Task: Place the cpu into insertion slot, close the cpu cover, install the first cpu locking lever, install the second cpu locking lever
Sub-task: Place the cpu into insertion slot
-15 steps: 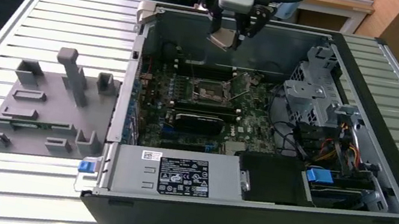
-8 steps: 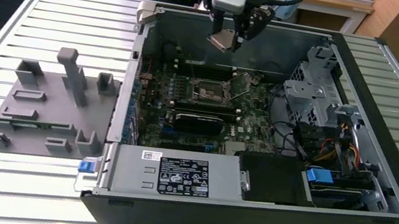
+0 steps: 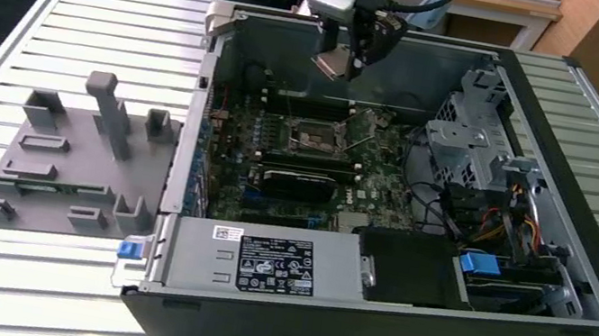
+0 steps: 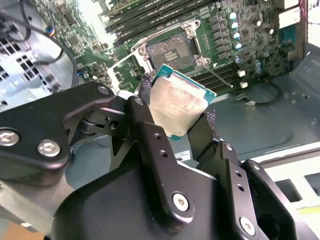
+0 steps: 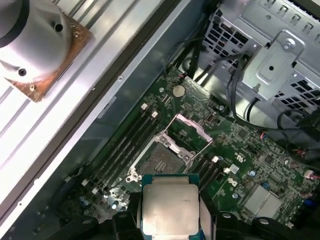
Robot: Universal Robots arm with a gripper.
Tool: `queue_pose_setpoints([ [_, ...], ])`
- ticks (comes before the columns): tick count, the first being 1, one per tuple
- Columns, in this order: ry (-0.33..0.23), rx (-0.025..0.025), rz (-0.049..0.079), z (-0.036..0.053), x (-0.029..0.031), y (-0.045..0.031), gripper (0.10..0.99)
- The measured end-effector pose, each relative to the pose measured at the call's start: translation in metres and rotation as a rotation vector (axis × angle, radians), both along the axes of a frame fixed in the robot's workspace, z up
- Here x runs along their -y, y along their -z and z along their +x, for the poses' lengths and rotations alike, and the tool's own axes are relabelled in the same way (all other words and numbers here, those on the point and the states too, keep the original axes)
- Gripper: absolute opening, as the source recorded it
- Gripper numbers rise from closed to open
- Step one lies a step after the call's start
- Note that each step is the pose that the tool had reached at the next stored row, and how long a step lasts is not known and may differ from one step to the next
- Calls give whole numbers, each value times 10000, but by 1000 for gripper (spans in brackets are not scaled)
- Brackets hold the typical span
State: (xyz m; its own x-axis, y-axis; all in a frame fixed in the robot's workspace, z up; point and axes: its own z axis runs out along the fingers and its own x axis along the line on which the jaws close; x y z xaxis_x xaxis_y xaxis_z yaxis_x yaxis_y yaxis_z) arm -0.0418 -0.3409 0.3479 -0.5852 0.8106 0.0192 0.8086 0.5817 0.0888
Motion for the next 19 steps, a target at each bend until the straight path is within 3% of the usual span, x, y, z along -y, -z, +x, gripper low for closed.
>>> queue_pose_setpoints([
  [19, 3101, 1, 0, -1, -2, 72, 545],
])
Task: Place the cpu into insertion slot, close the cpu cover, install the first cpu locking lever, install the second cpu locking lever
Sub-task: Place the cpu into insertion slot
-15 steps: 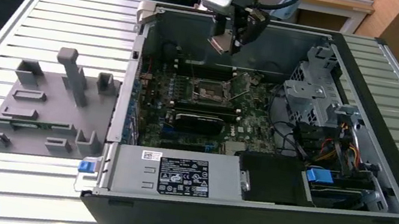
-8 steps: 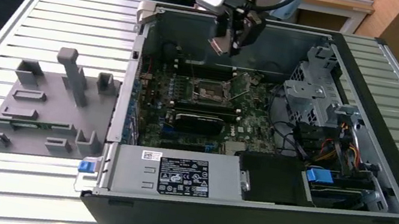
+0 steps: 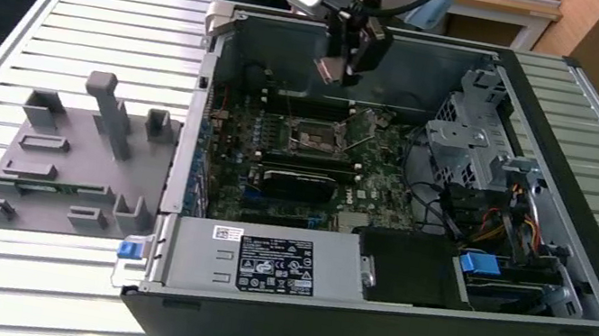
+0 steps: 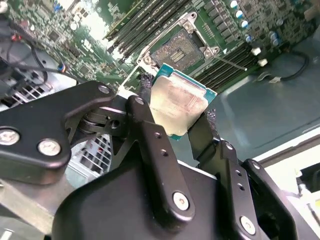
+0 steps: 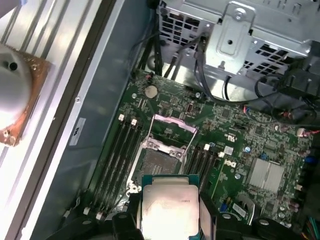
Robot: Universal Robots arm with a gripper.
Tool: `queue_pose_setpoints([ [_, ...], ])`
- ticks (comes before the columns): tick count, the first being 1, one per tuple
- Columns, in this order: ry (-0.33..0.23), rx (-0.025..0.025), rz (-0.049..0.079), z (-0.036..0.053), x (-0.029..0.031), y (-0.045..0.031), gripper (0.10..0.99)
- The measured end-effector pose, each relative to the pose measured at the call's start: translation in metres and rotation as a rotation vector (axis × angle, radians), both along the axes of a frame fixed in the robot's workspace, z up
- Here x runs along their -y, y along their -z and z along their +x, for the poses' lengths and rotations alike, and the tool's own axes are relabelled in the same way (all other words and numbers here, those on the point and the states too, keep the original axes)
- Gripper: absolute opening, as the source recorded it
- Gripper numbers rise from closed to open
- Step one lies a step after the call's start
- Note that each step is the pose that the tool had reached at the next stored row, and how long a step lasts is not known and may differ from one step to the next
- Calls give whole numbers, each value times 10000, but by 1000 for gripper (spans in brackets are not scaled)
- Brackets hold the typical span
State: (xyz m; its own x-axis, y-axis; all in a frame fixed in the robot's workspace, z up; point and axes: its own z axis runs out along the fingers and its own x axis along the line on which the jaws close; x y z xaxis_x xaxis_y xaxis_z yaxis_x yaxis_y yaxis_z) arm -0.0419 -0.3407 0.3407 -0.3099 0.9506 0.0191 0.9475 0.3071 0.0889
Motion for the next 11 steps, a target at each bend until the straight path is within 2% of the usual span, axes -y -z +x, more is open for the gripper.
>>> queue_pose_setpoints([
  [7, 1215, 0, 1, 0, 0, 20, 545],
  [11, 1715, -3, -2, -1, -5, 42, 545],
])
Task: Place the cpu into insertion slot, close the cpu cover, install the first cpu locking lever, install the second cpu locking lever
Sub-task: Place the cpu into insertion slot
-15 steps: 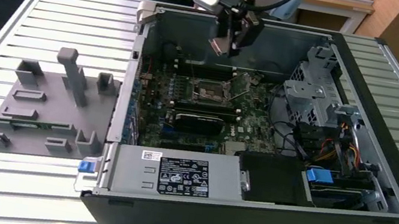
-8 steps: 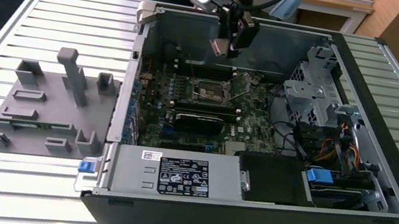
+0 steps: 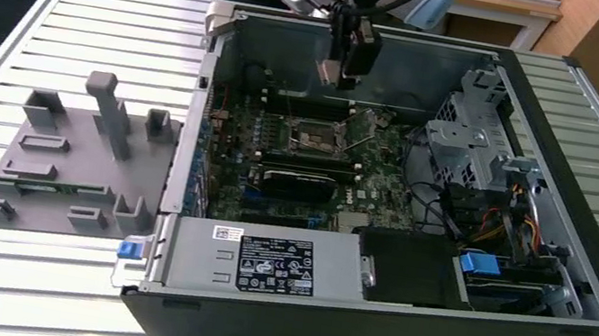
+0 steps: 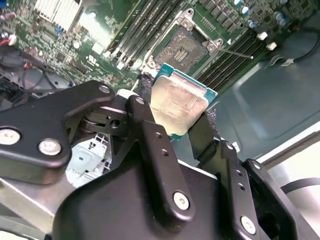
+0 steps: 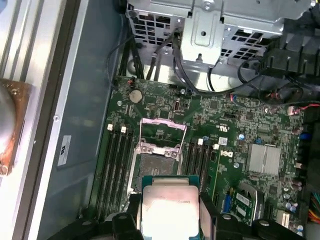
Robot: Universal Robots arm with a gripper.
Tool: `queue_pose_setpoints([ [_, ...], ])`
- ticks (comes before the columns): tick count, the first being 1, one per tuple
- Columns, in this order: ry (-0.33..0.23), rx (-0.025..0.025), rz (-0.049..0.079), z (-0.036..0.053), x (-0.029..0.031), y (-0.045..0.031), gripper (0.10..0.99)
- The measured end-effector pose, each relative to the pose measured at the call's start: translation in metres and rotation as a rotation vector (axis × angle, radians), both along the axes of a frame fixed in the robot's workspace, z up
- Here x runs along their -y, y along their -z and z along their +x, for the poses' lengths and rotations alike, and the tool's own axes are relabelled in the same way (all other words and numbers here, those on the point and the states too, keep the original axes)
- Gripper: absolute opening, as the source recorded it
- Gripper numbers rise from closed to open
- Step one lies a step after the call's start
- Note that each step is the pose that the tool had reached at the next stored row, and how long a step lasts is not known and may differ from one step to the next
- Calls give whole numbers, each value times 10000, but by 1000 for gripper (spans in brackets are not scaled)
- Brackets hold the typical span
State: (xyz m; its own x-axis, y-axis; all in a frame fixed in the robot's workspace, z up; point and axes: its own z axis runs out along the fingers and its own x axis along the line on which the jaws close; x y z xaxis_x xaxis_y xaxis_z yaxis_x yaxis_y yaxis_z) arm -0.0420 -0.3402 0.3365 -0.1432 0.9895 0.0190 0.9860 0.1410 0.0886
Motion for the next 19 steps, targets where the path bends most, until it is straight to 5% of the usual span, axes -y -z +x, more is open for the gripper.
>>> queue_pose_setpoints([
  [19, 945, -9, -3, -9, -110, 312, 545],
])
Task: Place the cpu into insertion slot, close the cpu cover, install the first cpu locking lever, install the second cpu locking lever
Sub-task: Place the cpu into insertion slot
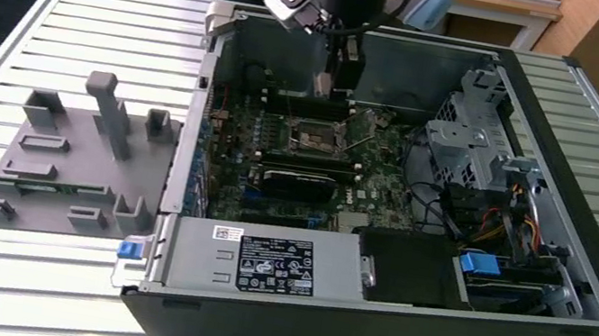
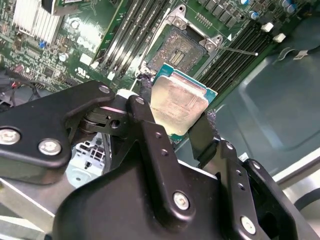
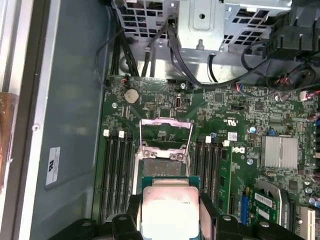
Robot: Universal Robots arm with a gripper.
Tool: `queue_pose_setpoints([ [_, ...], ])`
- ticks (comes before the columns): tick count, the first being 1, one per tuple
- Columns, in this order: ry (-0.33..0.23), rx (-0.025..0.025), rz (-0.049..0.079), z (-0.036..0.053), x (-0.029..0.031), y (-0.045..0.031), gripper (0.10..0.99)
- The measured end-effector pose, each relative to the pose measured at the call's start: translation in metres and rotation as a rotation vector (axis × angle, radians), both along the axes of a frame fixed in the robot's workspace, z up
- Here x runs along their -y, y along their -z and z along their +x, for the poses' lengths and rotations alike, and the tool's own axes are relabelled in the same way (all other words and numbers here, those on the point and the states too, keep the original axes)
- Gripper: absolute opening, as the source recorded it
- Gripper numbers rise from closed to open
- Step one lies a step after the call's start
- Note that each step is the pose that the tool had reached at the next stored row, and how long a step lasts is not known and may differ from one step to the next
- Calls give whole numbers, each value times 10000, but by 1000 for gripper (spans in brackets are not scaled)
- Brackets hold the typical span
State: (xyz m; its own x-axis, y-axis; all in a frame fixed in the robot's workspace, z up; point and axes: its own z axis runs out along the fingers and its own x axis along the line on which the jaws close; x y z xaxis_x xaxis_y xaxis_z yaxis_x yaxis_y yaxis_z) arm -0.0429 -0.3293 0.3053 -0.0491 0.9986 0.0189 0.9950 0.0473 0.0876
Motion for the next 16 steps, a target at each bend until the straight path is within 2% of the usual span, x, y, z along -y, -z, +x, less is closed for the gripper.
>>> queue_pose_setpoints([
  [4, 380, -1, -1, 0, -7, 61, 545],
  [16, 386, -1, -2, 0, -62, 279, 545],
])
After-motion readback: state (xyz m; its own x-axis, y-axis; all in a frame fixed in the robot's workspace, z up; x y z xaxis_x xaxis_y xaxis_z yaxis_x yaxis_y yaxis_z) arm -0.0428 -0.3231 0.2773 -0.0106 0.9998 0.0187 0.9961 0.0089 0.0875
